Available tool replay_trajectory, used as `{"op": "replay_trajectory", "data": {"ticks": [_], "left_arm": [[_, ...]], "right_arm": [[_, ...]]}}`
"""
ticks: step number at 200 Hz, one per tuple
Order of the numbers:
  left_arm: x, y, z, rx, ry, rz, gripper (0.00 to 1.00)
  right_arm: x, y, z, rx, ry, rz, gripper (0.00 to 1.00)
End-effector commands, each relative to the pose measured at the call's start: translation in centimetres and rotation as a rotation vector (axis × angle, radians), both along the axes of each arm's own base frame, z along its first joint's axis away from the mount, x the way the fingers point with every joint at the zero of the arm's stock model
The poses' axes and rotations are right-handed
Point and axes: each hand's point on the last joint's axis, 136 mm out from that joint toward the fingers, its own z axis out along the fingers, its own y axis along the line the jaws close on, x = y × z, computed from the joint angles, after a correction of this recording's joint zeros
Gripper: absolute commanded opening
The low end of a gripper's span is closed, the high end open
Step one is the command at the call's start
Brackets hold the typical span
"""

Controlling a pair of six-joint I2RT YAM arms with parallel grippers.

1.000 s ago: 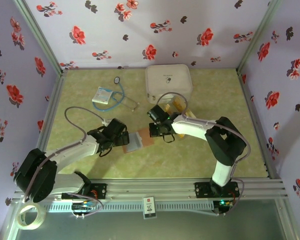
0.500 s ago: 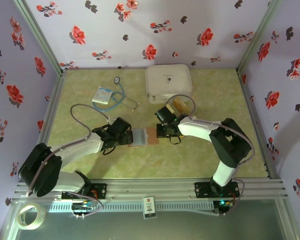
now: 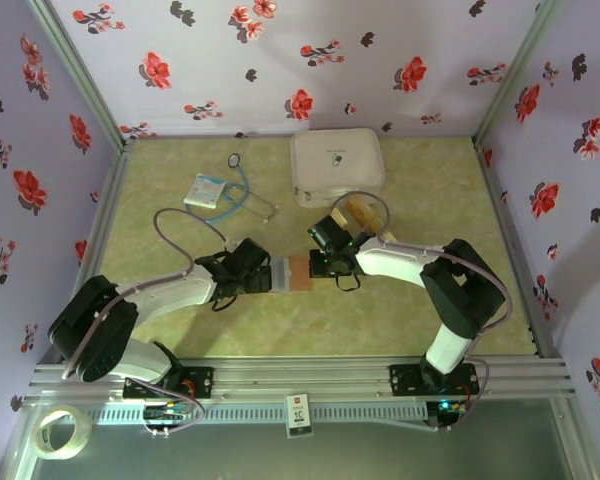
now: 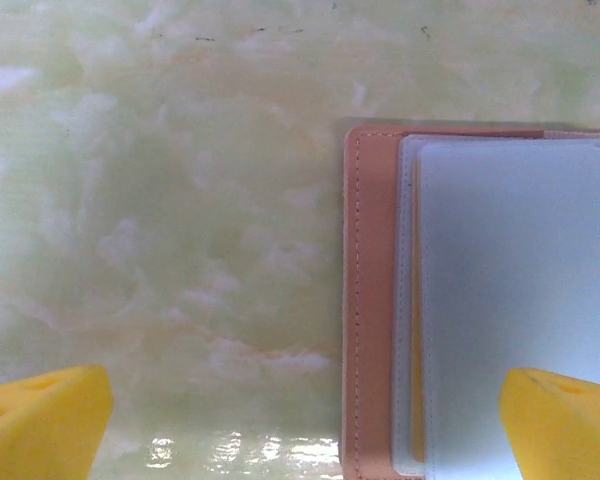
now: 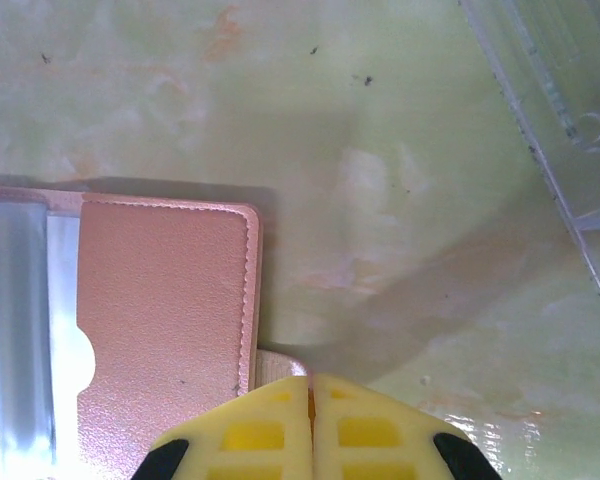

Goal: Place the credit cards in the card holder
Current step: Move the card holder to the center of the table.

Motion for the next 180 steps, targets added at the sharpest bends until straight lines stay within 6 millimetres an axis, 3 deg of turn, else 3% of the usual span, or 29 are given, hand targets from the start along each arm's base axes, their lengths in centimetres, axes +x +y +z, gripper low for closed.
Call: {"op": "replay_trajectory", "data": {"ticks": [1, 112, 180], "left_arm": [[0.4, -0.5, -0.1, 0.014, -0.016, -0.021, 1.0], [-0.4, 1.6, -2.4, 0.111, 0.019, 0.015, 1.0], [-0.4, 2.6, -1.5, 0.129, -0.007, 0.058, 1.0]], "right_arm": [[-0.4, -0.1, 0.1, 0.012, 0.0, -0.011, 0.0], [-0.4, -0.3, -0.2, -0.007, 0.003, -0.007, 0.0], [-0.2, -0.5, 0.1, -0.013, -0.002, -0.004, 0.0]]}}
